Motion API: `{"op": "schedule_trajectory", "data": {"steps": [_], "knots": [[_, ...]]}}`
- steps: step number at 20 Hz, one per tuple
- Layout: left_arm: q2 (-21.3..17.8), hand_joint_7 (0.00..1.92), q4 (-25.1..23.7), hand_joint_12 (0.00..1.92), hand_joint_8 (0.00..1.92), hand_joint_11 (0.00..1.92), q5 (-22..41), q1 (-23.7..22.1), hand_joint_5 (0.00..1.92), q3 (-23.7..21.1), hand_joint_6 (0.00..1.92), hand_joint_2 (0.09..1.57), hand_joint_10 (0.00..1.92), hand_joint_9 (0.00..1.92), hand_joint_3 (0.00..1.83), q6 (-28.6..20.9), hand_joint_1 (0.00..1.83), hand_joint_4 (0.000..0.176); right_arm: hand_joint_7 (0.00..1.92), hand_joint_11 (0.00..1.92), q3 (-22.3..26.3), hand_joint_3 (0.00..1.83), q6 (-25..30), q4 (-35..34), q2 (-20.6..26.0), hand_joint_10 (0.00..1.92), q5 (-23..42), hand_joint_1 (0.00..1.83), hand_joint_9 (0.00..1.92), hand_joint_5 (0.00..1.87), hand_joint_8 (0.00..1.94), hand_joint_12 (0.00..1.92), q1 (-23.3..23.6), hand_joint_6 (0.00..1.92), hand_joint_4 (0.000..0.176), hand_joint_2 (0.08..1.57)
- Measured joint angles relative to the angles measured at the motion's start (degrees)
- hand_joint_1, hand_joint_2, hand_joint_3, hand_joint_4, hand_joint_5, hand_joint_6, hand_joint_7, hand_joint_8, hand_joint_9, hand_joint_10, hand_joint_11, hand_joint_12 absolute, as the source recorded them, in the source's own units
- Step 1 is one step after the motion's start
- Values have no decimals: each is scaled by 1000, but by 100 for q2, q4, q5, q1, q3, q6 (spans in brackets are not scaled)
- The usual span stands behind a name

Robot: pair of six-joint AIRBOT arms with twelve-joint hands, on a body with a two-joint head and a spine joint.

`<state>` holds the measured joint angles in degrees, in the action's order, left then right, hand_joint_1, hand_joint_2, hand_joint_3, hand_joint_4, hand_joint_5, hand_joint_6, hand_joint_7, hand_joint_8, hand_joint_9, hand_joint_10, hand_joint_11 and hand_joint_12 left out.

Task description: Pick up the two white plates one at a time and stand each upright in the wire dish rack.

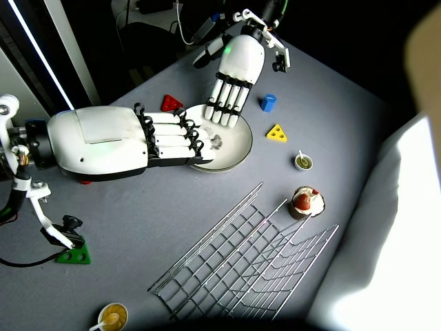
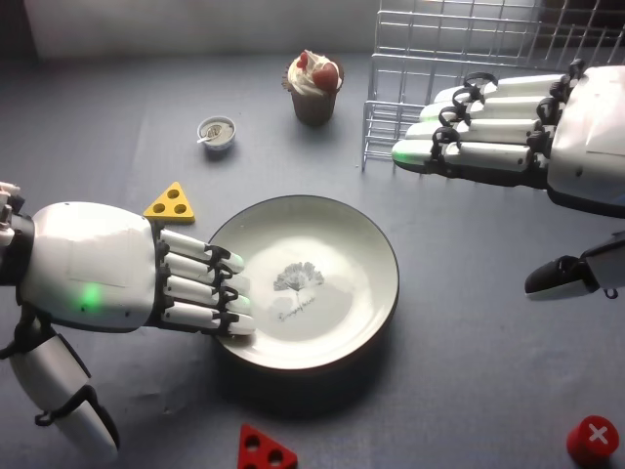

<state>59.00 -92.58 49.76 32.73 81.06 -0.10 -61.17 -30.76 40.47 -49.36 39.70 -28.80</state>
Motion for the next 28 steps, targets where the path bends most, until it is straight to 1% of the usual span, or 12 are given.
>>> {"op": "schedule_trajectory", "data": {"steps": [3,5,9,13,15,19,22,28], "knots": [[0,91,-2,3,0,66,-22,37,72,0,0,851,0,75,0,-4,0,0,133,200,0,0,0,0,-2,6,4,936,148,72,7,23,0,13,0,895],[2,117,4,13,9,90,-31,55,99,0,10,847,9,99,0,-7,0,0,167,233,0,0,0,4,-2,6,4,980,181,108,6,32,0,8,0,857],[17,115,103,5,6,74,-114,55,98,-68,7,858,6,97,3,-2,0,0,133,199,0,9,0,4,-7,0,4,986,149,67,0,15,0,1,0,889],[186,118,221,10,5,87,-302,83,97,-247,4,853,5,100,0,2,0,0,148,217,0,5,0,11,-13,8,13,965,168,72,7,22,0,3,0,890],[308,98,306,6,1,77,-393,83,85,-278,1,853,1,83,0,2,0,0,118,191,-2,11,0,24,-15,0,13,953,134,63,0,11,0,0,0,910],[483,105,435,8,4,83,-649,11,88,-459,2,853,3,88,0,4,0,0,139,200,0,1,0,37,-17,6,11,1006,151,76,7,14,0,5,0,898],[542,115,479,11,6,91,-745,-31,95,-577,4,854,6,98,0,4,0,0,131,196,0,0,0,94,-20,1,17,987,142,76,2,12,0,3,0,894],[608,112,605,7,5,83,-774,-35,93,-584,5,849,4,97,0,4,0,0,140,201,-2,0,0,306,-55,1,13,1003,151,93,3,13,-81,8,0,895]]}}
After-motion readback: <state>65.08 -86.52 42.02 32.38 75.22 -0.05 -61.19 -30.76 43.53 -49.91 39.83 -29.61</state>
